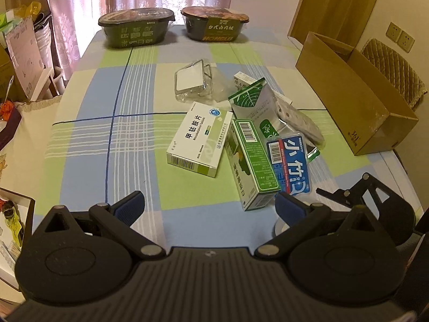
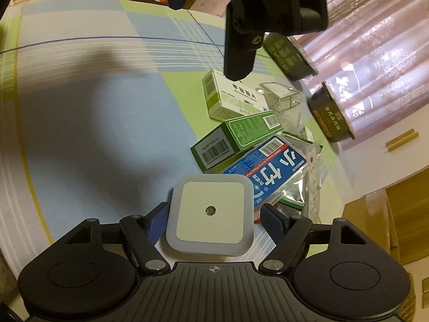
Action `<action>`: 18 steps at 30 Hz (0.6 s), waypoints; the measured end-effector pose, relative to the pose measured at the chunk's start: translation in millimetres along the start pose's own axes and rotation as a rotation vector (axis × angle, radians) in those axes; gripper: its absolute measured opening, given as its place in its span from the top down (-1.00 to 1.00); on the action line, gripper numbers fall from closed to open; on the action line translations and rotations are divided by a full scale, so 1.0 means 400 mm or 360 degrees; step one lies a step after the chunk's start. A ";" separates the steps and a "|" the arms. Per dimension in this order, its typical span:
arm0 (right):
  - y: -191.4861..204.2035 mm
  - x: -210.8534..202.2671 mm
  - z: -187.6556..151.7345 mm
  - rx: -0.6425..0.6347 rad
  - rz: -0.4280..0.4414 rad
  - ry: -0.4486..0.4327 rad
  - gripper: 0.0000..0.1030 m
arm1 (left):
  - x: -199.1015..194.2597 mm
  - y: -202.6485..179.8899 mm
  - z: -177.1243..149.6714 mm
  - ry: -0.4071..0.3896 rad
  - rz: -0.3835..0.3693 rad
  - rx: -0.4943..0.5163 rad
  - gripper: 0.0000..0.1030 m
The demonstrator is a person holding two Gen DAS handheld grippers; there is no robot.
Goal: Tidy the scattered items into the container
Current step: 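Grasp the white square night-light with the right gripper, then grasp the green medicine box with the left gripper while the right holds the night-light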
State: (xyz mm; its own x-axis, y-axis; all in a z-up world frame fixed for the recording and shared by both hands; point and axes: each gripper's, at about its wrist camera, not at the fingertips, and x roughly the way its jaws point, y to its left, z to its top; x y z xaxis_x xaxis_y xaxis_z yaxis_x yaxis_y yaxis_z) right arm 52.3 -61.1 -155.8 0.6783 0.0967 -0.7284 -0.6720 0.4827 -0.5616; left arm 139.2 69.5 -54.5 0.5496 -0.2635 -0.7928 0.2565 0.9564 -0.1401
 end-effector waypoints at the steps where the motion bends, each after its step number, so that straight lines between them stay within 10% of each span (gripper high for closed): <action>1: -0.003 -0.001 -0.001 0.0018 0.0006 0.0002 -0.32 | 0.002 0.000 -0.001 0.0006 0.0001 0.0002 -0.98; 14: -0.193 -0.060 -0.099 0.0758 0.0110 0.0009 -0.31 | 0.068 -0.081 0.025 0.0004 -0.0038 0.0097 -0.97; 18: -0.230 -0.068 -0.134 0.0922 0.0121 0.0038 -0.31 | 0.118 -0.118 0.043 0.0028 -0.0052 0.0120 -0.64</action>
State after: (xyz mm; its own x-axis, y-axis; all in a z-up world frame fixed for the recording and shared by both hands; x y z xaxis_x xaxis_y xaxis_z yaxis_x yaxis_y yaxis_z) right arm 79.8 -154.8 -105.3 0.6232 0.1332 -0.7706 -0.4417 0.8731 -0.2063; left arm 166.8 9.8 -75.0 0.5262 -0.2916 -0.7988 0.3334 0.9349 -0.1216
